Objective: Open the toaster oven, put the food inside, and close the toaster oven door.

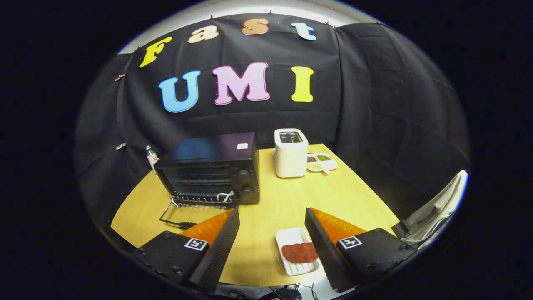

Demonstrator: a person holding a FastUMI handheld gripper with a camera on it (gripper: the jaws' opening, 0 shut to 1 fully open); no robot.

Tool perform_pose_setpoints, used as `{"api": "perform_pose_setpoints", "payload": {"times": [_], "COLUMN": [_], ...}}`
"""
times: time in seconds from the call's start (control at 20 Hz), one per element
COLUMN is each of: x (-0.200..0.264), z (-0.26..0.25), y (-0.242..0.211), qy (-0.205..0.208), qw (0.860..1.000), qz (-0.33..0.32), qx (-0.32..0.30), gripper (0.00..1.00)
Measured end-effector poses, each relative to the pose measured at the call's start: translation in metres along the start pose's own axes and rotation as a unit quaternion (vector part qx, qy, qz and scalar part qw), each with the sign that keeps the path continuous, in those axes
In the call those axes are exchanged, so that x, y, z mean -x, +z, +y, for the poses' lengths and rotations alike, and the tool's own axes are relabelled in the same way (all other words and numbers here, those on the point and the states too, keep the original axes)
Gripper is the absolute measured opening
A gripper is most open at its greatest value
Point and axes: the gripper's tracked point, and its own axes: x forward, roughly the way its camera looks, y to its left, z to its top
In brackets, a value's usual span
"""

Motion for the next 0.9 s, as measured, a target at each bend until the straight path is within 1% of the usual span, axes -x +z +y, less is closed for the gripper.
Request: {"api": "perform_pose_setpoints", "payload": {"times": [0.2,0.3,0.45,0.55,0.65,0.7,0.8,0.85,0.9], "x": [-0.018,-0.032,-0.050,-0.059,-0.061,-0.062,-0.061,-0.062,-0.063], "z": [-0.047,-0.064,-0.082,-0.091,-0.094,-0.095,-0.095,-0.094,-0.091], "y": [-0.010,-0.022,-0.051,-0.076,-0.102,-0.111,-0.124,-0.127,-0.131], "qy": [0.019,0.036,0.071,0.094,0.125,0.140,0.166,0.177,0.186], "qw": [0.999,0.997,0.988,0.979,0.964,0.956,0.943,0.938,0.933], "qz": [0.041,0.068,0.131,0.178,0.230,0.253,0.280,0.291,0.299], "qx": [-0.003,0.001,-0.028,-0.043,-0.053,-0.057,-0.066,-0.069,-0.070], "gripper": [0.98,0.98,0.99,0.99,0.99,0.96,0.96,0.92,0.85]}}
